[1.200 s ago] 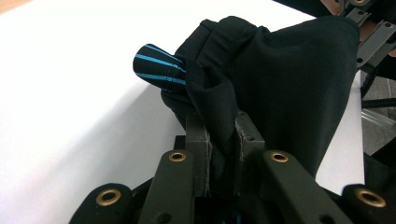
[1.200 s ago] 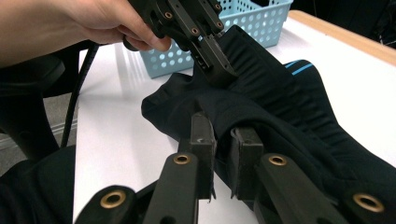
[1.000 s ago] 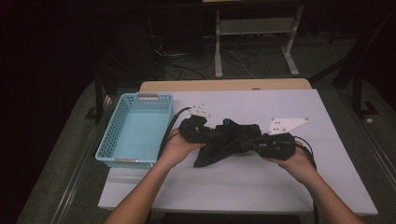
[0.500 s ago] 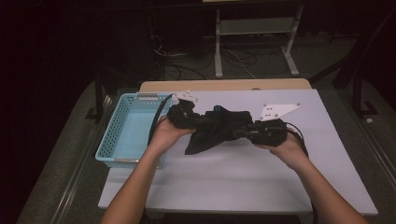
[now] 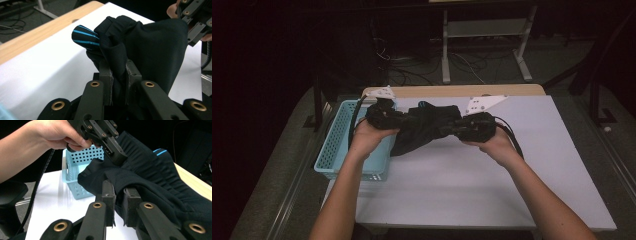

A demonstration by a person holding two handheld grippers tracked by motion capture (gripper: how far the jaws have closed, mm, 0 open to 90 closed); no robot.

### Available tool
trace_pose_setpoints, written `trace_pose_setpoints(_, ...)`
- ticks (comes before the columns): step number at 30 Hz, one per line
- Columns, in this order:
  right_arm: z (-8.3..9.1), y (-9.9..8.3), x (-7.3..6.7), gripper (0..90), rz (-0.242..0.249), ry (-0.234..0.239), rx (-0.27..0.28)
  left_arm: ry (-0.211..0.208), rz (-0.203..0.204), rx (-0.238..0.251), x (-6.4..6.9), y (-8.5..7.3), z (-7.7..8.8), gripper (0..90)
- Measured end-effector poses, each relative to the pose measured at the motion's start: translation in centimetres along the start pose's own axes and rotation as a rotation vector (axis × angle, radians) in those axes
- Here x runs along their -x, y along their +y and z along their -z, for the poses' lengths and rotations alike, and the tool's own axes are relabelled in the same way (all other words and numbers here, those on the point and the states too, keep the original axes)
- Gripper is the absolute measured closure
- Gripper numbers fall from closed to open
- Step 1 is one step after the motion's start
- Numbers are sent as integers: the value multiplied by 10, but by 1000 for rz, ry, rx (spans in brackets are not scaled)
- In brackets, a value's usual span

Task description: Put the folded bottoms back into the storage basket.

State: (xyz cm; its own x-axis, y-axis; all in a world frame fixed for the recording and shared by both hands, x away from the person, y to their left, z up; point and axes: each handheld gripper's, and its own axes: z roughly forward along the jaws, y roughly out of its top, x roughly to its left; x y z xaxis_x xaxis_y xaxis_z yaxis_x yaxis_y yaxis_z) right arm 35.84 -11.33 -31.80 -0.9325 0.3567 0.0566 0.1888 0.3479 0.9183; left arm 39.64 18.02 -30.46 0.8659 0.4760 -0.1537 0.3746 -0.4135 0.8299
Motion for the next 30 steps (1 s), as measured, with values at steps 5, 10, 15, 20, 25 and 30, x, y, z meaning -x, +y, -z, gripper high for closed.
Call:
trace_pose_setpoints(5,-13,11,0,808,16,14,-7,38,10,22,-10,-5,22,798)
trace_pose_setpoints(10,-34,27,0,808,25,36,-11,87,38,47,-22,-13,46,798)
trace_pose_setpoints(15,-50,35,-1,808,35,53,-19,129,54,55,-30,-19,61,798)
trace_pose_setpoints(20,-75,44,-3,808,42,73,-36,178,78,61,-40,-29,77,798)
trace_pose_setpoints(25,-90,48,-4,808,44,86,-52,218,103,70,-51,-39,90,798)
trace_pose_setpoints(30,-115,49,-5,808,33,104,-70,252,123,72,-61,-49,101,798)
